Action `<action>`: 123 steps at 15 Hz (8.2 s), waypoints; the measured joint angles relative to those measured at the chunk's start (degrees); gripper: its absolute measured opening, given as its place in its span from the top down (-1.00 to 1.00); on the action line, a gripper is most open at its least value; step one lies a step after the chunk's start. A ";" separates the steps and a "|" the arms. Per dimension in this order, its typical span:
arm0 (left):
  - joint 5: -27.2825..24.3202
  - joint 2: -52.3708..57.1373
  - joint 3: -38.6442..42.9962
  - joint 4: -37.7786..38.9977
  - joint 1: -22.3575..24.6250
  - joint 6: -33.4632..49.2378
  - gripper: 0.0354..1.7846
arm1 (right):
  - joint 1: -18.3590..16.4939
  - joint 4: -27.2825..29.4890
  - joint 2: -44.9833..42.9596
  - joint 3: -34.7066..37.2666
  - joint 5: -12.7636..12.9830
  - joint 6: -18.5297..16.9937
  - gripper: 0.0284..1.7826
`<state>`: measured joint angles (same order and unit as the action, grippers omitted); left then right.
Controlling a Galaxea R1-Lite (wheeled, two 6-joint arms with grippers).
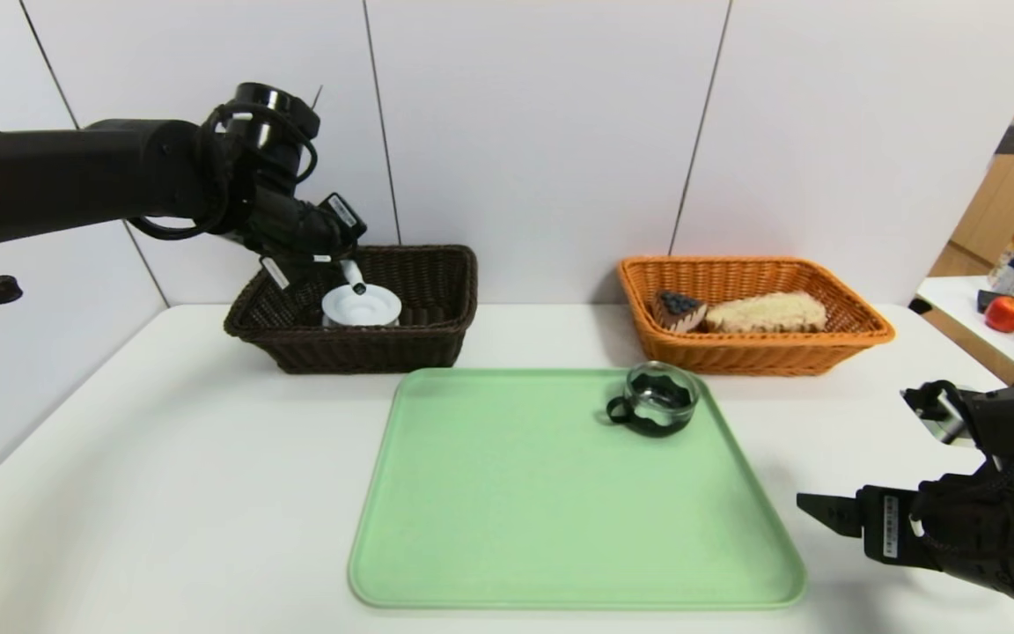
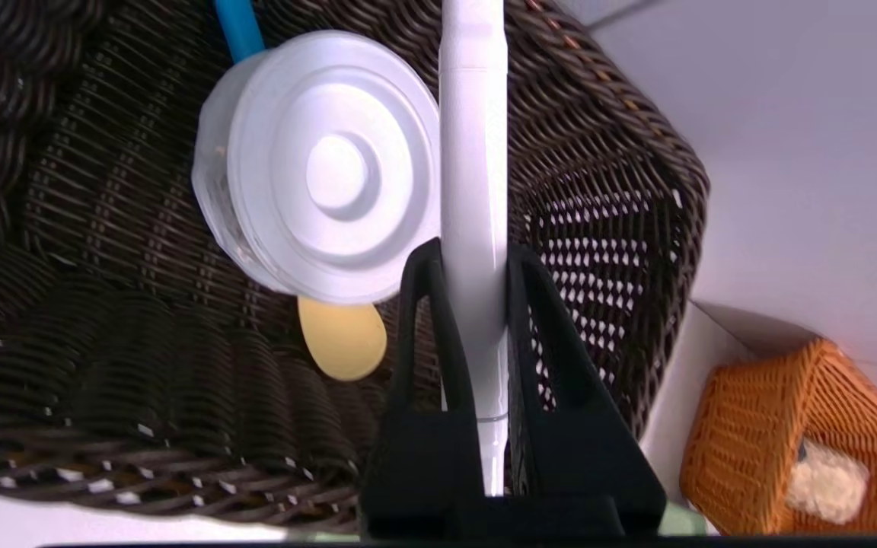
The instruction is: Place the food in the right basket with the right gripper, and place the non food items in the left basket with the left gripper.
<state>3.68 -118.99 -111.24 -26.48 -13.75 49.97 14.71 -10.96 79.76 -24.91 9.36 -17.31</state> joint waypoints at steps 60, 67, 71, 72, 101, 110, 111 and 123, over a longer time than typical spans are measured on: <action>3.69 -10.30 -2.66 10.47 -35.23 -35.30 -0.89 | -0.22 -0.01 -1.29 1.23 -0.35 -0.16 -0.92; 6.31 -12.52 -2.66 10.54 -36.17 -39.34 -0.89 | -0.17 -0.04 -1.18 1.78 -0.39 -1.71 -0.92; 6.45 -13.37 -2.68 12.34 -36.57 -40.33 -0.89 | -0.06 -0.04 -1.18 2.15 -0.41 -1.67 -0.92; 6.51 -13.62 -2.68 12.34 -36.57 -40.33 -0.89 | -0.06 -0.06 -1.21 2.41 -0.41 -1.68 -0.92; 6.66 -14.23 -2.65 5.81 -37.05 -43.01 -0.89 | 0.39 -0.22 -2.80 4.60 -0.44 -2.50 -0.92; 6.42 -13.51 -2.66 6.72 -37.95 -42.92 -0.89 | 0.39 -0.22 -2.84 4.66 -0.38 -2.76 -0.92; 6.42 -13.56 -2.66 7.90 -37.95 -42.90 -0.89 | 0.39 -0.20 -2.84 4.68 -0.39 -2.84 -0.92; 5.27 -15.60 -2.66 8.70 -37.92 -43.08 -0.89 | 0.48 -0.23 -2.97 5.34 -0.44 -2.86 -0.92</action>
<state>8.95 -134.60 -113.90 -17.77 -51.68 6.89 15.19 -11.19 76.79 -19.57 8.92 -20.18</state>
